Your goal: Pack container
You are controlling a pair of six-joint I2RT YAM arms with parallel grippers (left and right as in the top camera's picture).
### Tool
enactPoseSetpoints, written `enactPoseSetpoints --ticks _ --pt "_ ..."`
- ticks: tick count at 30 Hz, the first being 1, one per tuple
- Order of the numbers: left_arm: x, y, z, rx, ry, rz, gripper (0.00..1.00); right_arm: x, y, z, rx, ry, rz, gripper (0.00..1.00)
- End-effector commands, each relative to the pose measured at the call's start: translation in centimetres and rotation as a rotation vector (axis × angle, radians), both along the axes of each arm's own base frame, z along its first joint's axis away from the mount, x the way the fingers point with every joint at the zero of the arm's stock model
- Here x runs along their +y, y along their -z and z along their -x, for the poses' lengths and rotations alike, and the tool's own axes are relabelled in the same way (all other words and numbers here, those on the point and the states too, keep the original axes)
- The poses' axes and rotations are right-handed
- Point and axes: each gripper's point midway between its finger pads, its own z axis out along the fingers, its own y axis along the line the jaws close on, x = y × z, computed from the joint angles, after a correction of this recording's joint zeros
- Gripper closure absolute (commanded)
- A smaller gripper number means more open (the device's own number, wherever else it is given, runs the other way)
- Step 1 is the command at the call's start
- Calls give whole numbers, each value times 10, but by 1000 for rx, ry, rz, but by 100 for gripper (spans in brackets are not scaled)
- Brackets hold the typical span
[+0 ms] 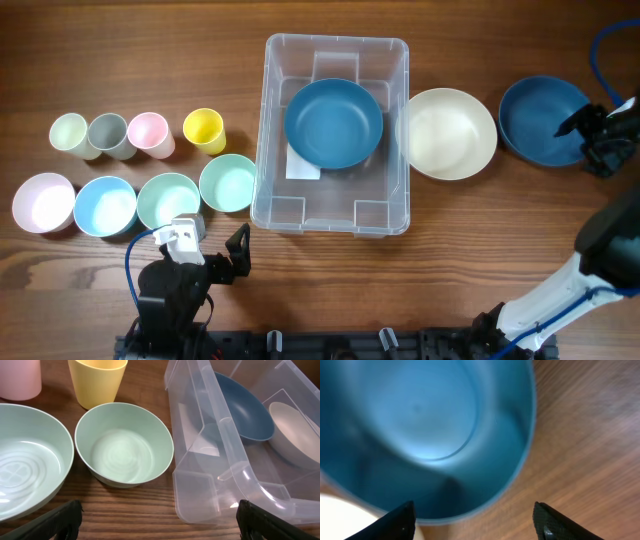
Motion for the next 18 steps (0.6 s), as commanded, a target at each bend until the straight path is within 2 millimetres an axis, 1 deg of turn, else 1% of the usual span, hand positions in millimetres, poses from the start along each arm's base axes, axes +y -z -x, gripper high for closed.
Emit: enactPoseSetpoints --ticks 1,4,6,8,9,10,12,15,17,18 --pt "-3 0 1 -11 27 -9 0 4 35 -1 47 -12 -51 25" --pt "-3 0 1 -11 27 -9 0 3 51 -2 54 -12 -55 26" --pt "-3 0 1 -11 27 -9 0 3 59 -1 51 18 -54 35" --pt "-3 0 1 -11 27 -9 0 1 64 -1 47 38 -52 64" --pt "-3 0 1 -11 27 -9 0 0 64 0 48 40 -51 89" --pt "-3 0 1 -11 27 -10 0 0 64 1 51 43 -54 96" --pt "-3 0 1 -11 27 -9 0 1 64 8 74 73 -70 96" --pt "-3 0 1 -11 27 -9 0 1 56 22 107 107 -93 96" --pt "-3 0 1 -11 27 -9 0 1 35 27 94 113 -85 95" --pt "-3 0 1 -11 27 -10 0 1 21 28 69 113 -70 96"
